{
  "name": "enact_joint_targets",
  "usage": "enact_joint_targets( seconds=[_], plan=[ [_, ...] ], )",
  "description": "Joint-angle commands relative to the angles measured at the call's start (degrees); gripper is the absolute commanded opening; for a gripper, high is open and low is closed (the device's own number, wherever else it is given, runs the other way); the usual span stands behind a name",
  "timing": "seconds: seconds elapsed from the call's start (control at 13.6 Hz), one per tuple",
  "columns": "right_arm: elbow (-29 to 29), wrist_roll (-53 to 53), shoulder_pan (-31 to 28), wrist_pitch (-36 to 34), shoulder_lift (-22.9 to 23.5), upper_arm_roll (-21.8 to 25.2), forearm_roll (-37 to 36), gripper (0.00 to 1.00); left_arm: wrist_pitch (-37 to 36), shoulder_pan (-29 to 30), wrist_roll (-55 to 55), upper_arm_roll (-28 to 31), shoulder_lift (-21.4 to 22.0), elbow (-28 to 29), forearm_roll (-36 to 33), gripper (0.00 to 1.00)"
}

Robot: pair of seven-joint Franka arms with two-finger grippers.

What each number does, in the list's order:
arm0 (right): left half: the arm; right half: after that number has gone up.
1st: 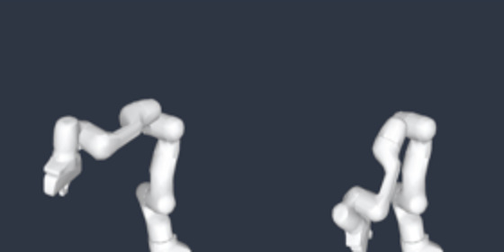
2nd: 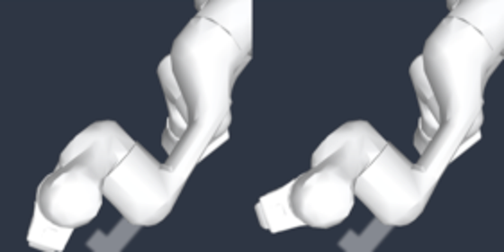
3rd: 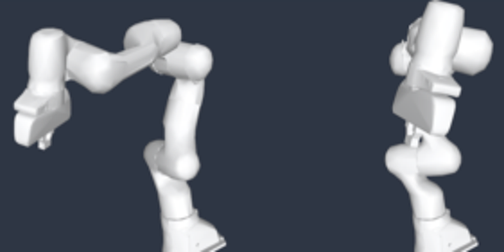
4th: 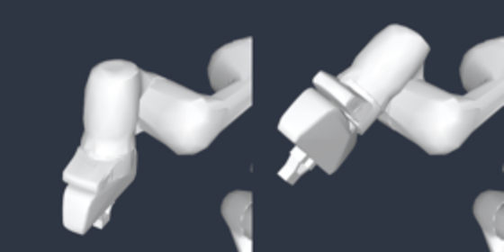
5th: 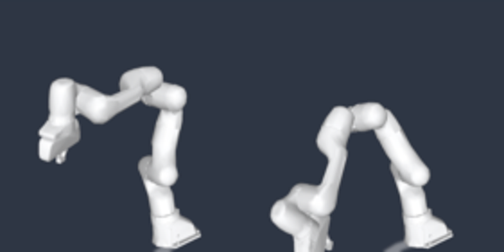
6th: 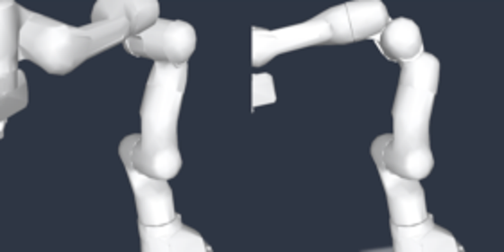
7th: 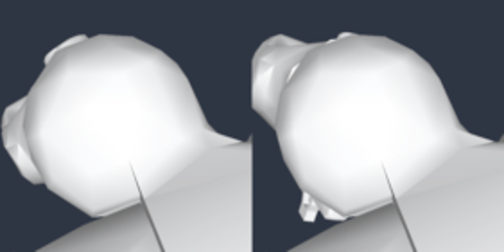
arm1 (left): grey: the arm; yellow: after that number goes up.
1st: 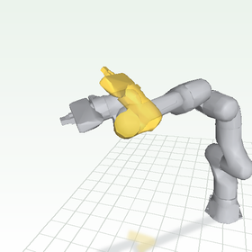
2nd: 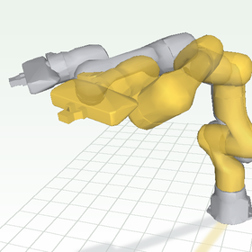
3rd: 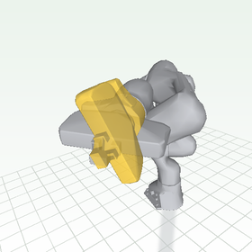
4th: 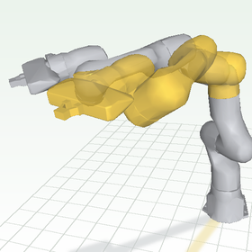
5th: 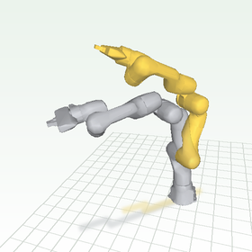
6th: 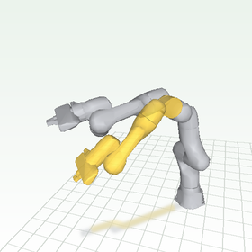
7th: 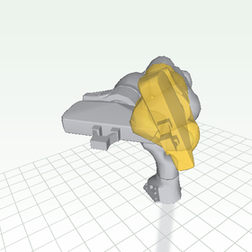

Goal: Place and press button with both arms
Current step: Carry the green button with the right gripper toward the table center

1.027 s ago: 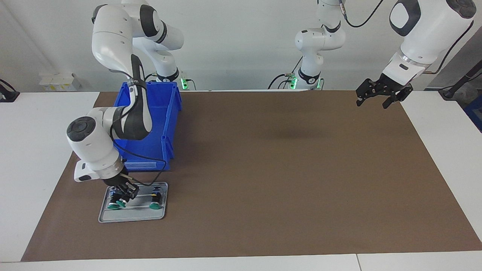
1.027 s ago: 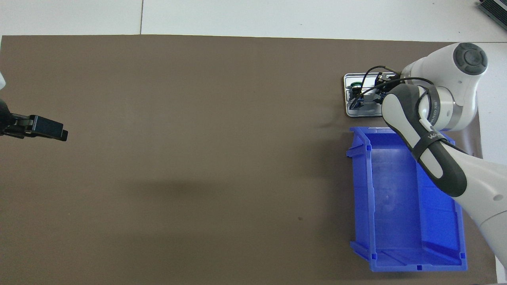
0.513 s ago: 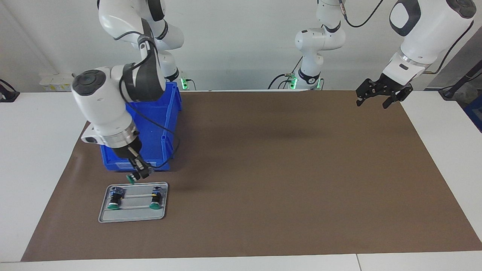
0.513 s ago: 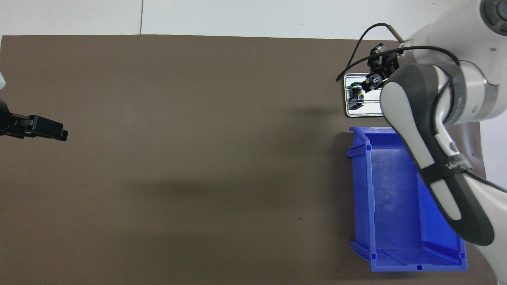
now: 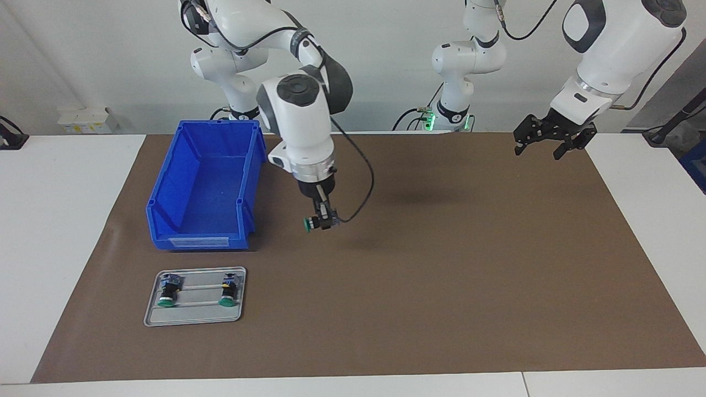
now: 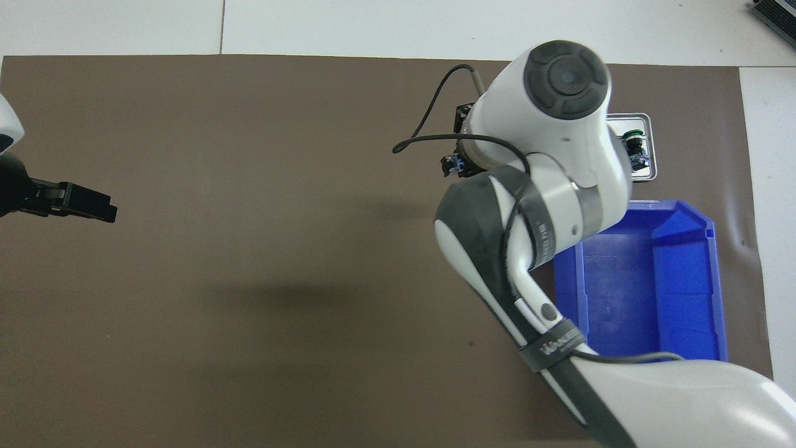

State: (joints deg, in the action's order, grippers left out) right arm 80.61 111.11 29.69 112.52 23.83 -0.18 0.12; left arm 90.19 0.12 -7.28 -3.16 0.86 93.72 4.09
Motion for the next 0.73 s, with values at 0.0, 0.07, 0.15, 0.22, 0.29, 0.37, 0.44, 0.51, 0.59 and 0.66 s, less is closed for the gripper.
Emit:
enact_joint_targets(
  seconds=[0.0,0.07,0.15,0.22,0.29,0.37,0.44,0.51,0.59,0.66],
  plan=[
    [0.3,10.4,5.0,5.4,2.4,0.2,-1.9,0.0,0.3,-0.8,-0.7,0.5,1.7,1.9,-0.7,1.0],
    [0.2,12.5,8.1,5.5,4.6,0.4,-2.3,0.0,0.5,-0.8,-0.5,0.6,1.7,1.8,-0.7,1.0],
    [-0.4,14.6,10.7,5.9,7.4,0.7,-4.5,0.0,0.6,-0.8,-0.6,0.6,1.7,1.8,-0.7,1.0],
    [-1.3,17.7,12.4,7.4,10.1,0.4,-7.4,0.0,0.3,-0.7,-1.3,0.6,1.7,1.8,-0.7,1.0],
    [-1.3,20.4,12.9,9.4,11.2,0.2,-8.7,0.0,0.5,-0.6,-1.7,0.6,1.7,1.9,-0.7,1.0],
    [-1.2,21.4,13.4,10.5,12.0,0.2,-8.8,0.0,0.9,-0.3,-2.8,0.5,1.7,1.9,-0.7,1.0],
    [-1.2,21.7,14.2,12.2,12.7,0.2,-8.7,0.0,0.9,-0.1,-5.3,0.5,1.7,2.0,-0.7,1.0],
    [-1.2,22.4,15.2,13.9,13.6,0.2,-8.7,0.0,0.9,0.0,-7.7,0.6,1.7,2.0,-0.7,1.0],
    [-1.1,22.9,15.5,16.0,13.6,0.2,-8.7,0.0,0.9,0.1,-9.7,0.8,1.7,1.9,-0.7,1.0],
    [-0.8,22.9,15.6,16.2,13.4,0.2,-8.7,0.0,0.9,0.1,-10.8,1.0,1.7,1.9,-0.7,1.0]
  ],
)
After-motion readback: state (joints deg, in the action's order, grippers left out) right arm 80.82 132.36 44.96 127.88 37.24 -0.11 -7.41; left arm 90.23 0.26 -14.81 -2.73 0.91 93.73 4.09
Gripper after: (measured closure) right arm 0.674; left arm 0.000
